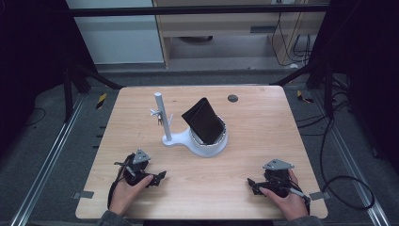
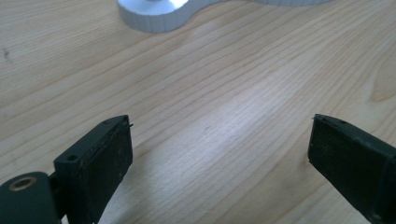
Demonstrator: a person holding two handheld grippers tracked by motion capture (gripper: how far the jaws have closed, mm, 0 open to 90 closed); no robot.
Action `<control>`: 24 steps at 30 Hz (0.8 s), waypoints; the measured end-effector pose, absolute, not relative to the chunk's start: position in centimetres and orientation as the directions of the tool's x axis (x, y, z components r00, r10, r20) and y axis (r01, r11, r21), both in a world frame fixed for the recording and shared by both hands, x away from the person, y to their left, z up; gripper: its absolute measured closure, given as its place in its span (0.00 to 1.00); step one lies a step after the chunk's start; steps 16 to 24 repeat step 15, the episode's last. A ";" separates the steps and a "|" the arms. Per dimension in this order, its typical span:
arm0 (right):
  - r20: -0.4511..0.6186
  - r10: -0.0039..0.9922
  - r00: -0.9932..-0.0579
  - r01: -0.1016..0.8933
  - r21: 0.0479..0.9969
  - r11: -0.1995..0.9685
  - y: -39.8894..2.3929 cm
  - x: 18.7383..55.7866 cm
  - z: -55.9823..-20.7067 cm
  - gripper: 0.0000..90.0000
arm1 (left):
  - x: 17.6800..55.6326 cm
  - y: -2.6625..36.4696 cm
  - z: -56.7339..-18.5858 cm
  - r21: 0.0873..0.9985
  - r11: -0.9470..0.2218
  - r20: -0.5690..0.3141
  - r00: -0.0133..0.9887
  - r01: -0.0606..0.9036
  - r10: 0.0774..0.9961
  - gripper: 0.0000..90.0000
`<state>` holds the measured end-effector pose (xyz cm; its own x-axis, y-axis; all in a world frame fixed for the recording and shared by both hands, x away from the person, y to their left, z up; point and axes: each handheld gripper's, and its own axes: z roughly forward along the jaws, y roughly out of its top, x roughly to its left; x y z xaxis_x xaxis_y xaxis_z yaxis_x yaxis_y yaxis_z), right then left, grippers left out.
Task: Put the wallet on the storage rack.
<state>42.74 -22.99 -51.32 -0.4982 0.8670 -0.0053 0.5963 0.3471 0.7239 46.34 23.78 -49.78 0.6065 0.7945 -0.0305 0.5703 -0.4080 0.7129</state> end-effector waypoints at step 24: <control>-0.008 0.869 -0.494 0.598 0.722 0.347 -22.9 43.0 -51.3 0.00 | 47.3 26.1 -50.8 0.720 -0.380 0.017 0.532 0.581 0.846 0.03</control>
